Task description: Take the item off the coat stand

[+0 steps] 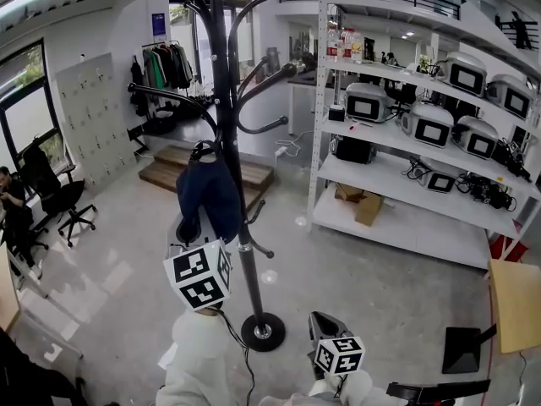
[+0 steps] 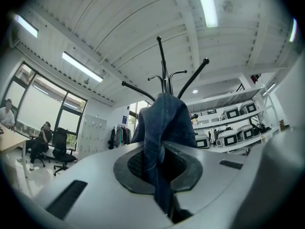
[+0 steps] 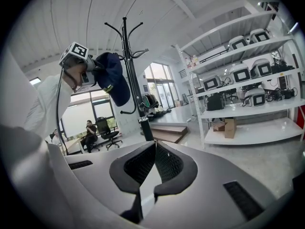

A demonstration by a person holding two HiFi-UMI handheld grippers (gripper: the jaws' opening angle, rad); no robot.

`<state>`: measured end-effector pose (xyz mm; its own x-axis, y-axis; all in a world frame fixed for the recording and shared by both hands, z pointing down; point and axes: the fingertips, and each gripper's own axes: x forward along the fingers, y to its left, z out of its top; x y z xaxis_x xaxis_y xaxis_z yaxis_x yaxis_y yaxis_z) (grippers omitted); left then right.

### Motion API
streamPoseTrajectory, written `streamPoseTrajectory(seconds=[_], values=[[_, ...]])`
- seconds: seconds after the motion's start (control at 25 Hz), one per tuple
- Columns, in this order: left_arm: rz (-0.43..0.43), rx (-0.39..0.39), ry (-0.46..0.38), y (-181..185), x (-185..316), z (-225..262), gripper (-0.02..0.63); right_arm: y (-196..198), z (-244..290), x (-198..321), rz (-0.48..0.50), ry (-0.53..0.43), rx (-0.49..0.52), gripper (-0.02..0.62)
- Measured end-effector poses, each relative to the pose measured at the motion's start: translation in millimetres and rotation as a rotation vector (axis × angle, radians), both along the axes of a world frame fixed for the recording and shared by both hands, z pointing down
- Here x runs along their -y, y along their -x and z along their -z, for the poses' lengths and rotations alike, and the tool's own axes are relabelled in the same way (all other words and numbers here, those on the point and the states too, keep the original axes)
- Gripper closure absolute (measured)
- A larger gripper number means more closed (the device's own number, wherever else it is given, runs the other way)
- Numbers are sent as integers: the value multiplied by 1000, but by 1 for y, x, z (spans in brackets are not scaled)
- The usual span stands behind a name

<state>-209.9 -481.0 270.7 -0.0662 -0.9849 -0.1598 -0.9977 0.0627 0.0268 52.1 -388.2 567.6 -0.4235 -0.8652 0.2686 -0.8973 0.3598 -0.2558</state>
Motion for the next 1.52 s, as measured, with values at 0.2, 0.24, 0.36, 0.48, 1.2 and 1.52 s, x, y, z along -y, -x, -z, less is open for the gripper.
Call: streamPoseTrajectory(seconds=[0.2,0.24,0.36,0.48,1.2,1.52], values=[[14,-5,-22,5,-13,2,595,2,-1,-6,7,1,-3,581],[15,-7,-25,5,-15,3,595,2,-1,-7,9,0,-3,581],[16,-12,-39,6,-21,6,595,3,0,-10,15,0,-2,581],[13,-12,-58,4,-27,8,595,4,-1,-12,21,0,-4,581],[-11,-24,-77,-12,-98,-29,595,26,-13,-31,96,22,-4,581],[-11,-48,19,-18,-111,-87,595,37,-11,-35,141,28,-12,581]])
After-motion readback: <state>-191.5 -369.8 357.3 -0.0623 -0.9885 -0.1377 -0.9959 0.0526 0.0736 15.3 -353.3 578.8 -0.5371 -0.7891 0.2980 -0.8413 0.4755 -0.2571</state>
